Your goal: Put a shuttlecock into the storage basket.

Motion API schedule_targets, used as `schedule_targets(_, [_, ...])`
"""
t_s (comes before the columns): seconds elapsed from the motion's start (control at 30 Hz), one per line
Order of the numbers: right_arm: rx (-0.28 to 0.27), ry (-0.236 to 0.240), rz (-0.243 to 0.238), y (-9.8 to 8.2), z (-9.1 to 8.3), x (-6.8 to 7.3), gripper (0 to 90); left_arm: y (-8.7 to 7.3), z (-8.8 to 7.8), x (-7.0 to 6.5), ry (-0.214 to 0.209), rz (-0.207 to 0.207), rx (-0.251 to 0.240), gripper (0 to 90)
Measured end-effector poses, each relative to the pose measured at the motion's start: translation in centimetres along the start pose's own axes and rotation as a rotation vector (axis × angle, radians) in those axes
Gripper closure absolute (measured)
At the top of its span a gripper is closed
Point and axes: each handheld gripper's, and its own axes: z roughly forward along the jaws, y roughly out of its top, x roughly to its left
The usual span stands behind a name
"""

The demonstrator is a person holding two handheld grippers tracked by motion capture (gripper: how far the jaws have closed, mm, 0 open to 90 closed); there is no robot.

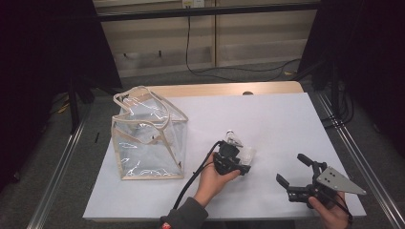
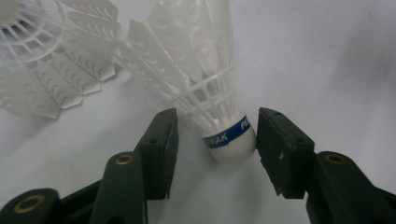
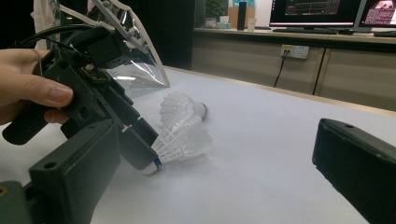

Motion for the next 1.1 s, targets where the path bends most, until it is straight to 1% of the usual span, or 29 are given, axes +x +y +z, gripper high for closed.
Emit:
schedule_targets(0.07, [0.0,0.0,0.0,0.0,0.0,0.0,0.8,0.0,0.2,-0.2,0.005,0.017,-0.004,50.8])
schedule_targets(0.1, [0.0,0.0,0.0,0.0,0.0,0.0,0.8,0.0,0.3,-0.3,0.004,0.016,-0.01,51.7])
schedule_targets(0.13, [0.001,0.0,-0.002,0.0,0.0,0.0,0.8,0.0,0.5,-0.4,-0.001,0.025,-0.007,53.4])
schedule_targets(0.17, [0.001,-0.001,0.0,0.0,0.0,0.0,0.8,0.0,0.6,-0.5,0.004,0.025,-0.008,54.1])
schedule_targets(0.2, [0.0,0.0,0.001,0.0,0.0,0.0,0.8,0.0,0.6,-0.6,0.007,0.037,-0.008,54.0])
schedule_targets(0.3, [0.001,0.0,0.0,0.0,0.0,0.0,0.8,0.0,0.8,-0.8,0.018,0.054,-0.011,57.2])
schedule_targets(0.33, [0.002,0.0,0.001,0.0,0.0,0.0,0.8,0.0,0.8,-0.9,0.023,0.066,-0.008,58.3])
schedule_targets(0.37, [0.002,-0.001,0.0,0.0,0.0,0.0,0.8,0.0,0.8,-0.9,0.023,0.083,-0.002,61.6])
schedule_targets(0.4, [0.002,-0.001,-0.001,0.0,0.0,0.0,0.8,0.0,0.7,-1.0,0.023,0.091,-0.001,64.0])
schedule_targets(0.47, [0.002,-0.001,-0.002,0.0,0.0,0.0,0.8,0.0,0.7,-1.0,0.017,0.101,0.006,64.5])
schedule_targets(0.5, [0.002,-0.001,-0.002,0.0,0.0,0.0,0.8,0.0,0.6,-0.9,0.011,0.093,0.01,64.7])
schedule_targets(0.63, [0.002,-0.002,0.001,0.0,0.0,0.0,0.8,0.0,0.2,-0.8,-0.002,0.091,0.009,65.1])
schedule_targets(0.67, [0.001,-0.002,0.001,0.0,0.0,0.0,0.8,0.0,0.1,-0.8,-0.009,0.084,0.003,65.1])
schedule_targets(0.7, [0.002,-0.002,0.001,0.0,0.0,0.0,0.8,0.1,-0.1,-0.8,-0.008,0.093,0.007,65.2])
schedule_targets(0.77, [0.002,-0.002,0.001,0.0,0.0,0.0,0.8,0.1,-0.4,-0.8,-0.025,0.081,0.002,65.3])
schedule_targets(0.8, [0.002,-0.002,0.002,0.0,0.0,0.0,0.8,0.1,-0.5,-0.8,-0.03,0.092,0.006,65.3])
schedule_targets(0.87, [0.002,-0.002,0.002,0.0,0.0,0.0,0.9,0.1,-0.8,-0.8,-0.04,0.088,0.006,65.3])
schedule_targets(0.9, [0.002,-0.002,0.002,0.0,0.0,0.0,0.8,0.2,-0.9,-0.7,-0.047,0.092,0.006,65.3])
schedule_targets(1.03, [0.002,-0.002,0.0,0.0,0.0,0.0,0.8,0.2,-1.5,-0.6,-0.056,0.095,0.011,65.3])
schedule_targets(1.1, [0.003,-0.001,0.002,0.0,0.0,0.0,0.9,0.3,-1.8,-0.6,-0.051,0.096,0.009,65.3])
